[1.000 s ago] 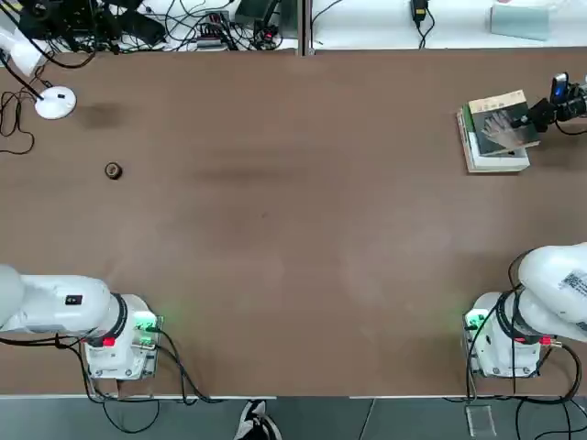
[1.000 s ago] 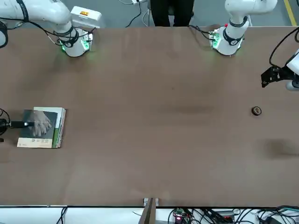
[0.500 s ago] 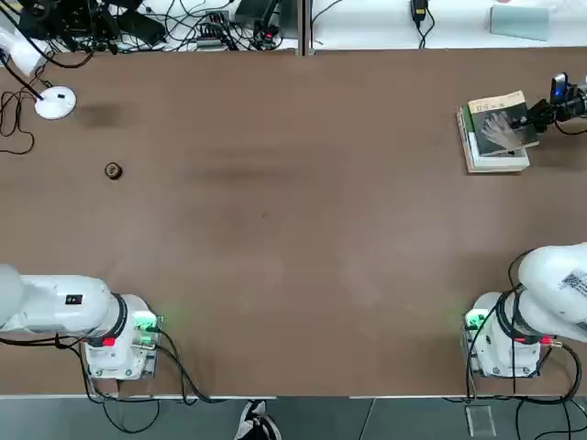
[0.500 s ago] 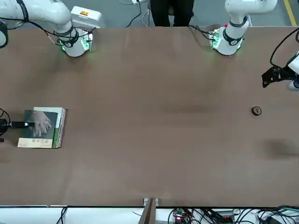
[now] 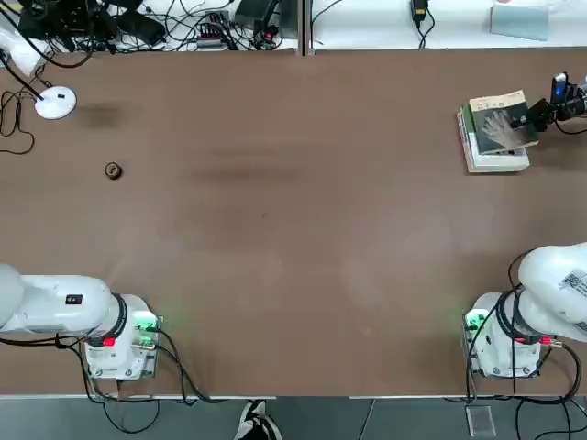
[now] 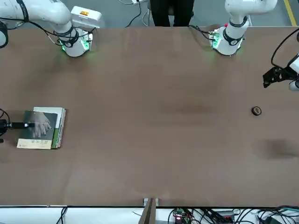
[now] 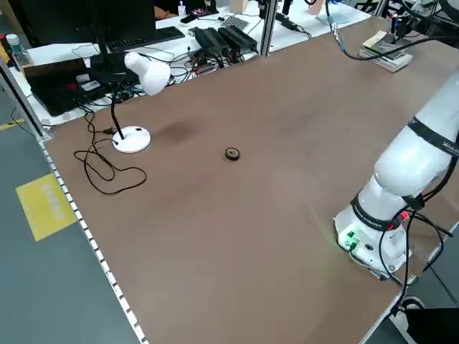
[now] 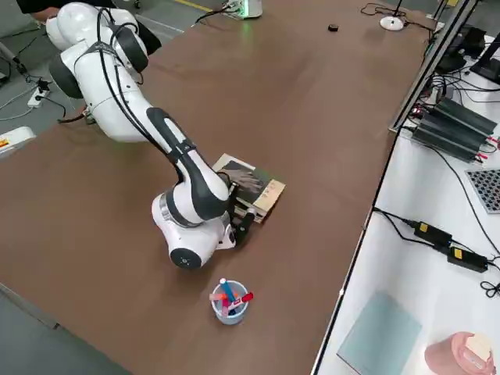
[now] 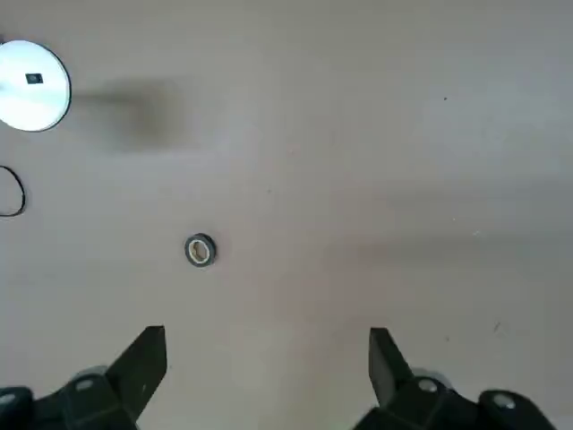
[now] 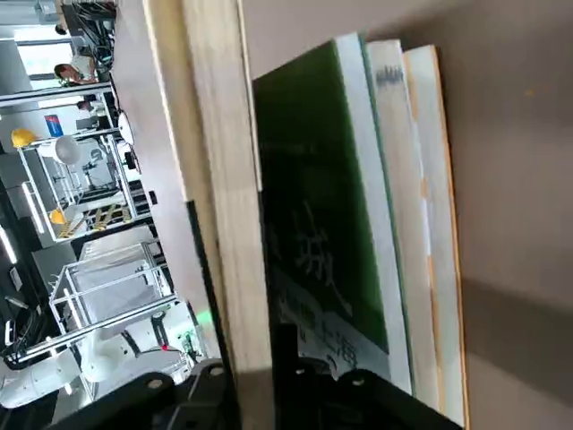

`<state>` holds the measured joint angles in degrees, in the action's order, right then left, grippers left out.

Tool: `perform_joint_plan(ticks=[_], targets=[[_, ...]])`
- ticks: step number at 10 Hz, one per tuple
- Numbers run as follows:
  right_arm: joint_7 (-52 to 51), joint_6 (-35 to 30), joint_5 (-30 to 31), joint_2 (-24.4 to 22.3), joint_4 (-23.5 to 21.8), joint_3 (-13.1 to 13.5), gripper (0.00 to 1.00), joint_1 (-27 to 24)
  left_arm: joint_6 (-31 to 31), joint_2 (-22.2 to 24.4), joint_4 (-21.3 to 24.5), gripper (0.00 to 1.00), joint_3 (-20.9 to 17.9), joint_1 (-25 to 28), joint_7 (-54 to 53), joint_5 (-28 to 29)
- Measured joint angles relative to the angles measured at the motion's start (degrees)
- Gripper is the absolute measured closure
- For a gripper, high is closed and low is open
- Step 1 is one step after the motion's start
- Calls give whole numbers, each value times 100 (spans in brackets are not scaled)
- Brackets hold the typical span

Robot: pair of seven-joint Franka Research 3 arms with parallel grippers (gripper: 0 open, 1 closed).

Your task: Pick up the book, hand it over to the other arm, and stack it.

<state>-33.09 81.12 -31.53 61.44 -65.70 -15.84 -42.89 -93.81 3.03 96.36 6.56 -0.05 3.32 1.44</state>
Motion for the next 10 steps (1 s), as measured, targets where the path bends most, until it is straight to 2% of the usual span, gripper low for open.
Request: perform_joint_plan(ticks=[10], targets=[[-1, 96, -4, 0, -67, -2, 84, -11, -1, 0, -14, 0, 0, -2, 0, 0]])
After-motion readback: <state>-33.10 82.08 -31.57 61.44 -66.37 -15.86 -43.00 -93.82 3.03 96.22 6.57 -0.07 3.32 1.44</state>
